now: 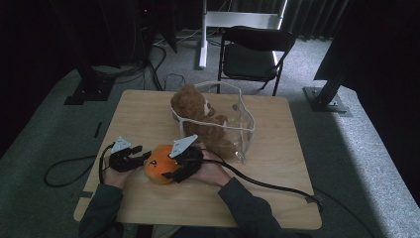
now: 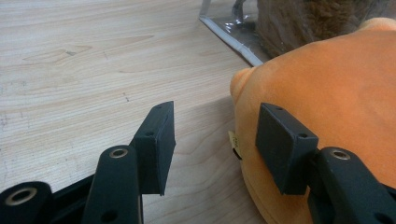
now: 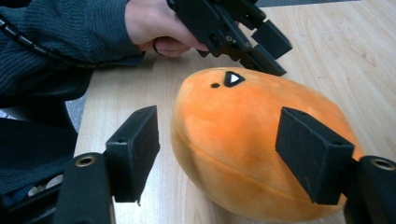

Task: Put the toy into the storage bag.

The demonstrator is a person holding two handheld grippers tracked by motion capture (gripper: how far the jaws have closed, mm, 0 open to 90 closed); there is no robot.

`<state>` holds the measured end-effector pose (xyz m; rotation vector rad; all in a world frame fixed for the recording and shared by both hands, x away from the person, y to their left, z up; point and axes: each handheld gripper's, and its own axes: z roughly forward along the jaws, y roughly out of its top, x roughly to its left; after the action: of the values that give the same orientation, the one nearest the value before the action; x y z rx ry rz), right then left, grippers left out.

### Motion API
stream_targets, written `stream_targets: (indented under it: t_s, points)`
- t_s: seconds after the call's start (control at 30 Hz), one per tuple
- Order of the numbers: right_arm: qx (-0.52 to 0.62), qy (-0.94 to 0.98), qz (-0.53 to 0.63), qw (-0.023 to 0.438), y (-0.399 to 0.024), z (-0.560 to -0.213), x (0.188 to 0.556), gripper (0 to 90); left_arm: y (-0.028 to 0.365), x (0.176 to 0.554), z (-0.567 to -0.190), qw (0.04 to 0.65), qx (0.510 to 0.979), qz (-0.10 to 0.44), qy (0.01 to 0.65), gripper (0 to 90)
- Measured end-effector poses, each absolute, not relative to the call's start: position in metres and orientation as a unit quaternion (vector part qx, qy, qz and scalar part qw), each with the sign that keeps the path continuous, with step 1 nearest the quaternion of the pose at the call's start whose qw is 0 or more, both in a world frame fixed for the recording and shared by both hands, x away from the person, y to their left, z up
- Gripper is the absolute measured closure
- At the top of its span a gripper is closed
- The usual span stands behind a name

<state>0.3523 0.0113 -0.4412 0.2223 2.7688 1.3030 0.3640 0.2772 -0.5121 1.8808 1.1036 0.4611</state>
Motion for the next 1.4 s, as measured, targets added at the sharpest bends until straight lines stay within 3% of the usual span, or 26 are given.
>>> stream_targets:
  t_s: [0.47, 0.7, 0.83, 1.07, 1.23, 1.4]
  points:
    - [0.085, 0.907, 0.409, 0.058, 0.018, -0.459, 0.361, 20.3, 0.279, 0.366, -0.514, 0.441, 0.753, 0.186, 0.452, 47.6]
    - [0.098, 0.908, 0.392, 0.108, 0.017, -0.462, 0.367, 13.5, 0.28, 0.366, -0.515, 0.443, 0.751, 0.184, 0.454, 47.3]
    - [0.117, 0.905, 0.398, 0.093, 0.014, -0.461, 0.375, 11.8, 0.281, 0.367, -0.516, 0.44, 0.752, 0.186, 0.455, 47.3]
    - [0.127, 0.896, 0.414, 0.096, 0.007, -0.455, 0.38, 14.4, 0.285, 0.366, -0.514, 0.446, 0.743, 0.191, 0.461, 46.8]
    - [0.14, 0.893, 0.413, 0.112, 0.001, -0.45, 0.383, 22.2, 0.286, 0.362, -0.506, 0.459, 0.737, 0.198, 0.455, 46.6]
    - [0.154, 0.891, 0.418, 0.088, -0.002, -0.456, 0.389, 26.5, 0.284, 0.361, -0.503, 0.464, 0.737, 0.2, 0.45, 46.5]
